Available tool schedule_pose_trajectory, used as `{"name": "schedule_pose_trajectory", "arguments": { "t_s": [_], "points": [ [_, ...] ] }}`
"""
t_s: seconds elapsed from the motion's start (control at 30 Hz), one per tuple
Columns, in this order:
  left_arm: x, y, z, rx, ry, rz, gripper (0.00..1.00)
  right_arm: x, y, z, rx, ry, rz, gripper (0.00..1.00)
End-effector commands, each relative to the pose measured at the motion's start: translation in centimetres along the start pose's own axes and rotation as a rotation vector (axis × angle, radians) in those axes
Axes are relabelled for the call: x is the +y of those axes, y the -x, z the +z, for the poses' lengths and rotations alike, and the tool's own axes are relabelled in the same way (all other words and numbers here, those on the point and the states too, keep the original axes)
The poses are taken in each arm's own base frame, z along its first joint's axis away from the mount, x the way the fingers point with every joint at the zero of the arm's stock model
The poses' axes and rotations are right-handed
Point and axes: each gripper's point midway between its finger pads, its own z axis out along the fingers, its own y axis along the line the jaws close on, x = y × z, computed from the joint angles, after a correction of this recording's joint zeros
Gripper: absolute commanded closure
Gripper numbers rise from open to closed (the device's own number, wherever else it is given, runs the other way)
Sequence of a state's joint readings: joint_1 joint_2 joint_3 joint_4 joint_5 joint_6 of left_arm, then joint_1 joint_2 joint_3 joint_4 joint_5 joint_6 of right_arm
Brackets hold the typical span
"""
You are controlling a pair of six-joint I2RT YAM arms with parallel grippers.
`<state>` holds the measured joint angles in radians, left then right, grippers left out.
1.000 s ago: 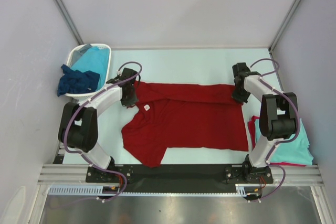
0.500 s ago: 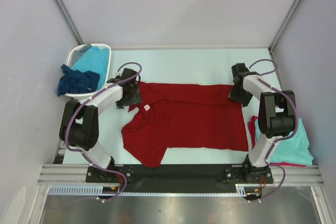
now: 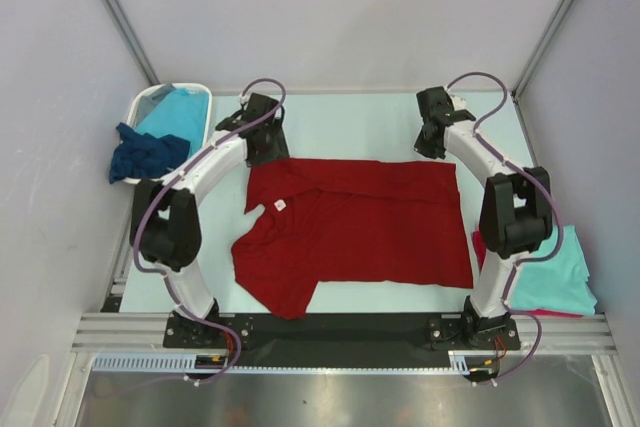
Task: Fold and stack the t-shirts
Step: Fold the flattened tshirt in 1/3 of the way
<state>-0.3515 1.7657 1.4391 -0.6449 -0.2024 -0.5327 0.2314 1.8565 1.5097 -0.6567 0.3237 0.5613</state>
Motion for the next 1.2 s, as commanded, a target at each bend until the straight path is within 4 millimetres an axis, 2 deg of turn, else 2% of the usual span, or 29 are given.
{"name": "schedule_pose_trajectory", "arguments": {
  "t_s": [0.0, 0.2, 0.37, 0.63, 0.73, 0.77, 0.8, 0.87, 0.9, 1.0, 1.1, 1.17],
  "points": [
    [-2.4, -1.0, 1.7, 0.06, -0.042, 0.027, 0.37, -0.3, -1.6, 3.2, 0.075, -0.04, -0.02, 1.0],
    [-2.7, -1.4, 2.2, 0.058, -0.025, 0.05, 0.36, -1.3, -2.5, 6.2, 0.132, -0.067, -0.011, 1.0],
    [-2.3, -1.2, 2.1, 0.046, -0.008, 0.056, 0.36, -1.7, -1.9, 6.8, 0.129, -0.078, -0.006, 1.0],
    [-2.0, -1.1, 2.3, 0.05, 0.012, 0.058, 0.36, -2.1, -3.7, 8.2, 0.184, -0.1, -0.016, 1.0],
    [-1.3, -0.4, 1.9, 0.027, 0.047, 0.053, 0.35, -1.3, -2.2, 6.8, 0.127, -0.069, -0.01, 1.0],
    [-1.0, 0.0, 1.4, 0.013, 0.052, 0.047, 0.35, -0.8, -1.6, 6.1, 0.104, -0.058, -0.016, 0.94],
    [-0.5, 0.4, 1.3, 0.007, 0.061, 0.035, 0.34, 0.3, -0.3, 4.6, 0.06, -0.027, -0.027, 0.9],
    [0.5, 0.3, 1.4, 0.015, 0.064, 0.011, 0.33, 1.6, 0.1, 3.0, 0.054, 0.007, -0.044, 0.79],
    [1.5, 0.8, 1.6, 0.017, 0.07, -0.016, 0.32, 2.8, 0.0, 1.9, 0.051, 0.042, -0.062, 0.76],
    [3.1, 0.4, 3.2, 0.067, 0.064, -0.063, 0.33, 4.4, -0.2, 0.0, 0.033, 0.077, -0.101, 0.71],
    [3.3, 0.2, 4.3, 0.09, 0.065, -0.066, 0.35, 5.6, -1.0, -1.8, 0.022, 0.105, -0.135, 0.71],
    [2.6, 0.4, 4.7, 0.101, 0.038, -0.065, 0.36, 6.4, -1.4, -3.1, 0.008, 0.124, -0.162, 0.71]
  ]
}}
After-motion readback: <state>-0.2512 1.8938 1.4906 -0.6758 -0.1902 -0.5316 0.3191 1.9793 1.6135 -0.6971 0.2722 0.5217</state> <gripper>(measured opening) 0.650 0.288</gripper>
